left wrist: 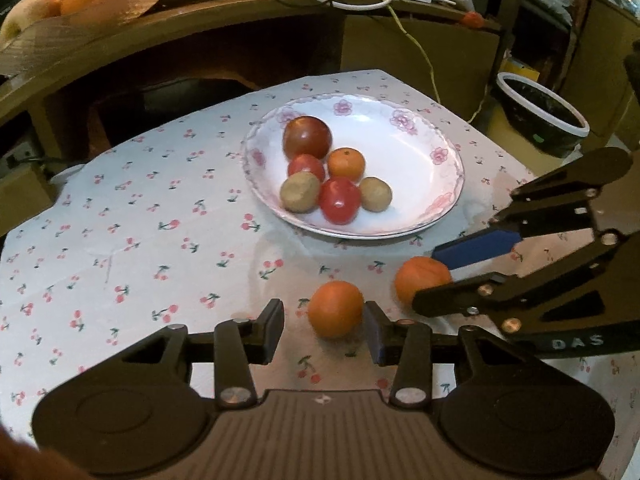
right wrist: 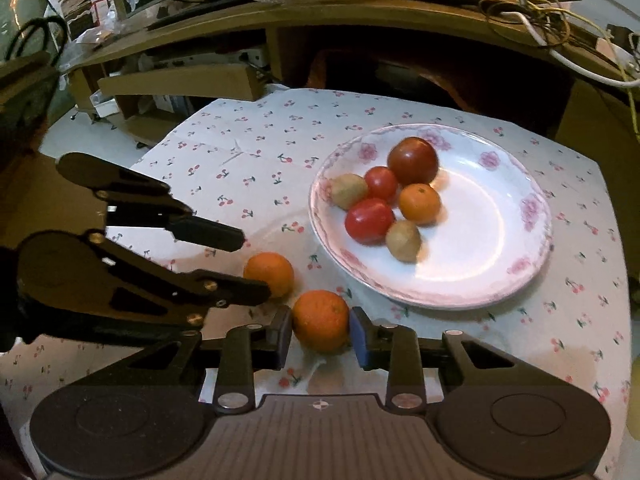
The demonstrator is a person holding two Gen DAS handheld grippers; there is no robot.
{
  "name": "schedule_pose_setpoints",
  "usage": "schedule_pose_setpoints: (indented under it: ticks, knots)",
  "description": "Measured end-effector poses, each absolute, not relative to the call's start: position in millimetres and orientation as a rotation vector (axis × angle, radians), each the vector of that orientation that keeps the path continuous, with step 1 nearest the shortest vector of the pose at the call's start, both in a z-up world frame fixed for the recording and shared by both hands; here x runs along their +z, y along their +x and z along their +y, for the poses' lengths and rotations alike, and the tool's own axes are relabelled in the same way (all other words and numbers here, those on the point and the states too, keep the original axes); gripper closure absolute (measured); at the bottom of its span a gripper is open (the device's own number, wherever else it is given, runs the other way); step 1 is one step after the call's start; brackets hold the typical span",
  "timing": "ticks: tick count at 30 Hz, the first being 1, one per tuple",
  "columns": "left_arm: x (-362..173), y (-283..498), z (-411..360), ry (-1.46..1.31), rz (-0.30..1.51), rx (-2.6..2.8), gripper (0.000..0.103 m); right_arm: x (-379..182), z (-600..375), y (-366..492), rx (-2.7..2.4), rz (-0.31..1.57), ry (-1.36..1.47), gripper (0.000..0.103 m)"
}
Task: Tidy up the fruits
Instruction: 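Move both grippers to the two oranges and grasp one with each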
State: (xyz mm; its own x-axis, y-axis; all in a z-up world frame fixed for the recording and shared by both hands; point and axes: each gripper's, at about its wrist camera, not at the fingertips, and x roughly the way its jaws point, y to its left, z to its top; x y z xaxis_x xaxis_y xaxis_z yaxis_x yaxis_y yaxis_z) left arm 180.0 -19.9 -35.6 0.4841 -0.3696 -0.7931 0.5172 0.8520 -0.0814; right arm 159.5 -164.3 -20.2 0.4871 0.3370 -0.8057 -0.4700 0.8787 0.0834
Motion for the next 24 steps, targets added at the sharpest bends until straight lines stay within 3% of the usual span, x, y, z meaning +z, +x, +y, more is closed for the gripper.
schedule_pose_setpoints:
  ticks: [6, 10, 24]
  knots:
    - [-47, 177, -33, 0.216, 0.915, -0.529, 0.056, -22, -177, 150, 0.473, 0.960, -0.161, 0.070]
    - [-45, 175, -34, 0.187, 0.920, -0.505, 0.067, -20, -182, 143, 0.467, 0.955, -0.167, 0.070]
    - [-26, 116, -46, 0.212, 0.932, -0.524, 0.068, -10, -181, 102, 0.441, 0.919, -0.206, 0.070]
